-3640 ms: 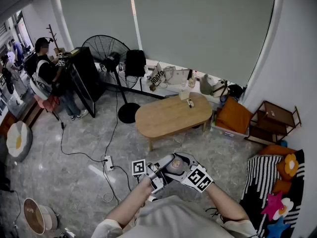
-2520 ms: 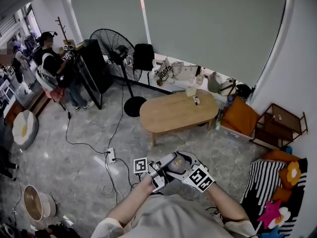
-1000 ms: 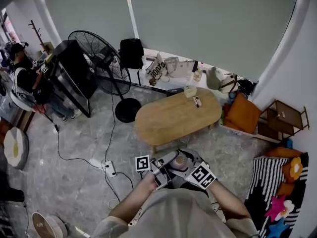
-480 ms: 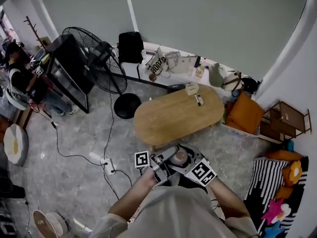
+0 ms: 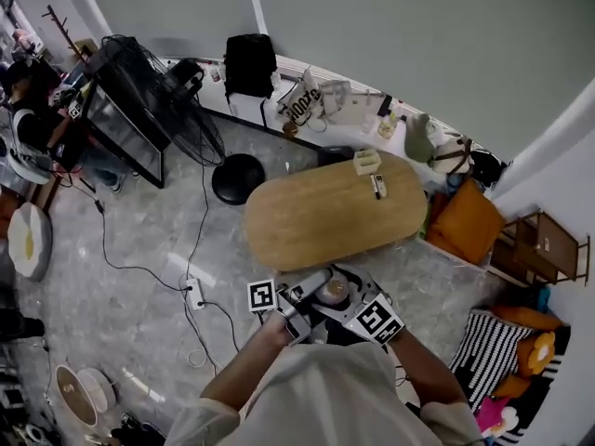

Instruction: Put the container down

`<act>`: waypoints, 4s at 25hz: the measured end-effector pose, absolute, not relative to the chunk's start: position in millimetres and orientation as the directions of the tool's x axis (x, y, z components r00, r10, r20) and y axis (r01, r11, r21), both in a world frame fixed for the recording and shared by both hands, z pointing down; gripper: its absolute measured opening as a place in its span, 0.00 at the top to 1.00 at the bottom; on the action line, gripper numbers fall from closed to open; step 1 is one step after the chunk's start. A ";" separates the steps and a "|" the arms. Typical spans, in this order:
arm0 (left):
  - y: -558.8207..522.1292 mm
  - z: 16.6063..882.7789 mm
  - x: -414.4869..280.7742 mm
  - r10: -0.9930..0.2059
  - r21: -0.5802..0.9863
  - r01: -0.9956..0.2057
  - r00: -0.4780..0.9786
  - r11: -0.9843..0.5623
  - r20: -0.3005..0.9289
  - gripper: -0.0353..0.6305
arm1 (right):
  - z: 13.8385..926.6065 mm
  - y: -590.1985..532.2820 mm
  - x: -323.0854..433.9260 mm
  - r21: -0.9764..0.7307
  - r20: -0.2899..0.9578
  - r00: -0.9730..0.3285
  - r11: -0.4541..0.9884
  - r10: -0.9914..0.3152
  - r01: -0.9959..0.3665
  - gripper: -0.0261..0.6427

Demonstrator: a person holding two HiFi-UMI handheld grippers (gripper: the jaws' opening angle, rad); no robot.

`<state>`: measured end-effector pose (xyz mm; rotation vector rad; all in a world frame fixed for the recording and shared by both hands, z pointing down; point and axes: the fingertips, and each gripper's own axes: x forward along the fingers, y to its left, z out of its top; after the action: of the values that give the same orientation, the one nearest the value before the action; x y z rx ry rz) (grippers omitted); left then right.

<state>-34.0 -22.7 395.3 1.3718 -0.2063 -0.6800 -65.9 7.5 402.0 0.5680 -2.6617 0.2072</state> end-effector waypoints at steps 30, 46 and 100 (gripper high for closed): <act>-253.4 571.7 12.7 -0.639 0.952 0.246 0.765 0.180 -0.076 0.46 | 571.5 -234.8 3.7 -0.254 0.427 -0.848 0.859 -0.314 -0.446 0.37; -327.3 765.7 -4.1 -0.595 0.934 0.167 0.801 0.316 0.058 0.46 | 780.5 -331.0 24.2 -0.333 0.494 -0.768 0.727 -0.408 -0.601 0.37; -298.0 931.8 -51.5 -0.610 0.949 0.118 0.787 0.291 0.089 0.46 | 1051.9 -347.2 48.8 -0.074 0.771 -0.479 0.687 -0.421 -0.723 0.32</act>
<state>-51.5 -298.0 931.8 1.1851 -0.4878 -0.5116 48.8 -347.2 1051.9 0.8728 -2.1365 0.5085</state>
